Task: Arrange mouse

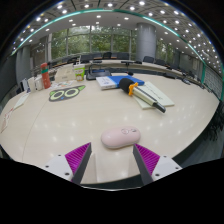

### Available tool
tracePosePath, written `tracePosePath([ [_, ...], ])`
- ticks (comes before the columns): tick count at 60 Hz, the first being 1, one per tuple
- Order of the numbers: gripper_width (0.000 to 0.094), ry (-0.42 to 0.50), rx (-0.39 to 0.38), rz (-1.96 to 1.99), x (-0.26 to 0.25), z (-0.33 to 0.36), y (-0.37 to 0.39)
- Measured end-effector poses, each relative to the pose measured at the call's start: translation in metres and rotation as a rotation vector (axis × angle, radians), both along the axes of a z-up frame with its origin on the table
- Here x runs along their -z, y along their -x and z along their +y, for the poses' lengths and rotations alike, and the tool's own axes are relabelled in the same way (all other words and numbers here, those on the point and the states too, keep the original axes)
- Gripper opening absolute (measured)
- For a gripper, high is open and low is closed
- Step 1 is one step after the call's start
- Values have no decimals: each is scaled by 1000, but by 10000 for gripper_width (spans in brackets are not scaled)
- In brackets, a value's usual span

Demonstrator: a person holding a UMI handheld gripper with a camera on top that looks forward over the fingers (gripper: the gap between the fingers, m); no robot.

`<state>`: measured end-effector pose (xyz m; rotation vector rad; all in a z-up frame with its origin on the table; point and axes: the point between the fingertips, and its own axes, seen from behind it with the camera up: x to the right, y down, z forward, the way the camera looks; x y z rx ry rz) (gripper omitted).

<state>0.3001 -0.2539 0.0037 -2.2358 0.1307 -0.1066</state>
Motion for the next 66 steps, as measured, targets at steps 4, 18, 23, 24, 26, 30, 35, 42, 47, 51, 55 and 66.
tracePosePath([
  [4, 847, 2, -7, 16, 3, 16, -1],
  [18, 847, 6, -7, 52, 6, 58, -4],
  [23, 843, 4, -9, 57, 6, 72, -2],
  [24, 845, 4, -10, 58, 6, 74, -1],
  [26, 845, 4, -12, 58, 7, 79, 0],
  [30, 830, 2, -16, 55, 7, 87, 3],
  [35, 804, 5, -10, 39, 9, 96, 4],
  [42, 686, 3, 3, -4, 14, 107, 3],
  [47, 474, 4, 19, -3, 13, 111, 4],
  [51, 452, 2, 27, -27, 13, 113, 2],
  [55, 416, 16, 50, -35, 14, 111, 1],
  [66, 349, 48, 98, -64, 10, 113, 2],
])
